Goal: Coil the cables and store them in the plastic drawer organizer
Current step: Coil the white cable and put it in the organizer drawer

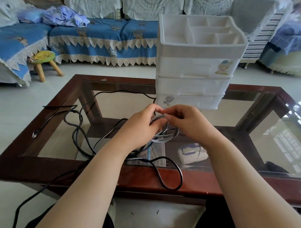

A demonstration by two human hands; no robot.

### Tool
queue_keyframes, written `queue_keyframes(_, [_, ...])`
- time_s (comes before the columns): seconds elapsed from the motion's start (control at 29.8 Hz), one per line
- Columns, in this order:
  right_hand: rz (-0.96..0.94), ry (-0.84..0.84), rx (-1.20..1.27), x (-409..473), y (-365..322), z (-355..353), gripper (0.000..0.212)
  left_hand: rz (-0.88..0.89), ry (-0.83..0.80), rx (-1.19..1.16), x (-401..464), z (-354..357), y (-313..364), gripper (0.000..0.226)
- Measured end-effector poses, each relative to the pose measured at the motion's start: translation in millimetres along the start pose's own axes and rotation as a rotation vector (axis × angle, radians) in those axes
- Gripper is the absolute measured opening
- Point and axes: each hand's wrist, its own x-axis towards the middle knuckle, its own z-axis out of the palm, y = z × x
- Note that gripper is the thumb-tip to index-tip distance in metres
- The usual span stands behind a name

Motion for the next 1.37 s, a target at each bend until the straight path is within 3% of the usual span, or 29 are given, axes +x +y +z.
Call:
queue_keyframes(0.13, [0.073, -0.017, 0.105, 16.9, 3.3, -3.8, 0.014, 0.002, 0.056, 0.052, 10.7, 2.6, 0.0, 0.022])
queue_keyframes(0.2, [0.162, 0.049, 0.209, 35.0, 10.6, -2.9, 0.039, -0.002, 0.146, 0.075, 14.4, 5.0, -4.0, 0.024])
queue_keyframes(0.27, [0.37, 0.185, 0.552, 60.1, 25.2, -10.0, 0.063, 0.004, 0.201, 0.059, 20.5, 7.4, -7.7, 0.024])
queue_keyframes(0.34, [0.556, 0.334, 0.943, 83.8, 41.4, -21.0, 0.071, 0.014, 0.226, 0.037, 22.4, 9.7, -9.6, 0.025])
queue_keyframes(0.44, [0.723, 0.496, 1.212, 113.7, 68.1, -27.9, 0.077, 0.031, 0.222, 0.048, 29.9, 10.5, -12.1, 0.023])
queue_keyframes(0.7, [0.778, 0.652, 1.126, 142.6, 91.2, -16.0, 0.045, -0.004, 0.261, 0.012, 41.7, 1.9, -26.5, 0.022])
queue_keyframes(0.94, [0.817, 0.544, 1.051, 124.8, 100.8, -14.6, 0.057, -0.049, 0.317, -0.143, 48.4, -3.0, -18.8, 0.015])
queue_keyframes(1.04, [0.838, 0.601, 0.754, 115.4, 104.6, -18.9, 0.052, -0.066, 0.343, -0.212, 49.5, -4.8, -15.6, 0.014])
queue_keyframes(1.14, [0.528, 0.809, 0.056, 109.2, 108.7, -25.3, 0.02, -0.059, 0.348, -0.229, 47.8, -4.0, -12.3, 0.014])
queue_keyframes(1.21, [0.312, 0.705, -0.49, 109.3, 101.5, -33.6, 0.024, -0.062, 0.345, -0.239, 47.1, -3.6, -10.3, 0.015])
queue_keyframes(1.24, [0.282, 0.593, -0.633, 114.5, 96.5, -37.6, 0.033, -0.07, 0.341, -0.247, 47.0, -3.7, -9.3, 0.016])
queue_keyframes(1.31, [0.344, 0.384, -0.731, 127.9, 90.8, -44.7, 0.042, -0.091, 0.335, -0.262, 47.0, -4.1, -7.7, 0.017])
queue_keyframes(1.37, [0.376, 0.295, -0.798, 135.2, 92.3, -47.3, 0.036, -0.108, 0.335, -0.285, 46.3, -4.3, -7.2, 0.019])
